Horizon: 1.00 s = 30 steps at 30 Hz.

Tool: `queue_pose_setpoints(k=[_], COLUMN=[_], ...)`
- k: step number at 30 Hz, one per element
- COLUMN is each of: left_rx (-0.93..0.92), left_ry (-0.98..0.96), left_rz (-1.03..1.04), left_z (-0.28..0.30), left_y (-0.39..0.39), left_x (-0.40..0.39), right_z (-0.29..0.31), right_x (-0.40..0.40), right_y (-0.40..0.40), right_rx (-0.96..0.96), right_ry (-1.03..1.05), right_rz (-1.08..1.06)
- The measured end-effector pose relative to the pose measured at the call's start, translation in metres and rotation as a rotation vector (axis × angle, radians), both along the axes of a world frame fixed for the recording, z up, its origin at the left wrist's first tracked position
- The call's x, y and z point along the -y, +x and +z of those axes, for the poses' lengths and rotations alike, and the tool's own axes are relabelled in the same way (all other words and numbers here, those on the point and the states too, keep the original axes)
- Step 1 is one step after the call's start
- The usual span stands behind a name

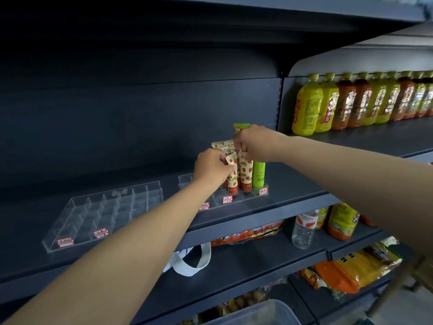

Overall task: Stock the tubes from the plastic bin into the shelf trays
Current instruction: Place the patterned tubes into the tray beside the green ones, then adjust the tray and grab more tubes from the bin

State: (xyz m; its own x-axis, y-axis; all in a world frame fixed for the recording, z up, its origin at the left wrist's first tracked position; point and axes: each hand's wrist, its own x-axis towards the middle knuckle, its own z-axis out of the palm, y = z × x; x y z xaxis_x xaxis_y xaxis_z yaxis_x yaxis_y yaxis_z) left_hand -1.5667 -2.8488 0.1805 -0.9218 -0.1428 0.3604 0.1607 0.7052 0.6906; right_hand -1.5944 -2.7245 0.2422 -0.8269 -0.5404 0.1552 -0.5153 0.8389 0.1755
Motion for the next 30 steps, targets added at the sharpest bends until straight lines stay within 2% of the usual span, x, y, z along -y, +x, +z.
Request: queue_pose_setpoints(k=[15, 22, 26, 30], left_rx=[-0.046, -0.07, -0.118, -0.136], left_ry=[-0.057, -0.303, -0.444, -0.492], left_rz=[-0.033, -0.075, -0.081, -0.115], left_z=[0.009, 0.002, -0.019, -0.054], left_y=[0.005, 0.04, 0.076, 0.118], left_x=[0.009, 0.025, 0.037, 0.046], right_z=[0.006, -0.011, -0.04, -0.082], right_x=[-0.008, -0.019, -0.021, -0.021], right_y=[0.011, 0.043, 0.07, 0.099], right_rx=[-0.024, -0.104, -0.13, -0.118], right_ry=[-0.069, -0.155, -0.204, -0.235], right_rz=[0.071, 0.089, 0.086, 0.113])
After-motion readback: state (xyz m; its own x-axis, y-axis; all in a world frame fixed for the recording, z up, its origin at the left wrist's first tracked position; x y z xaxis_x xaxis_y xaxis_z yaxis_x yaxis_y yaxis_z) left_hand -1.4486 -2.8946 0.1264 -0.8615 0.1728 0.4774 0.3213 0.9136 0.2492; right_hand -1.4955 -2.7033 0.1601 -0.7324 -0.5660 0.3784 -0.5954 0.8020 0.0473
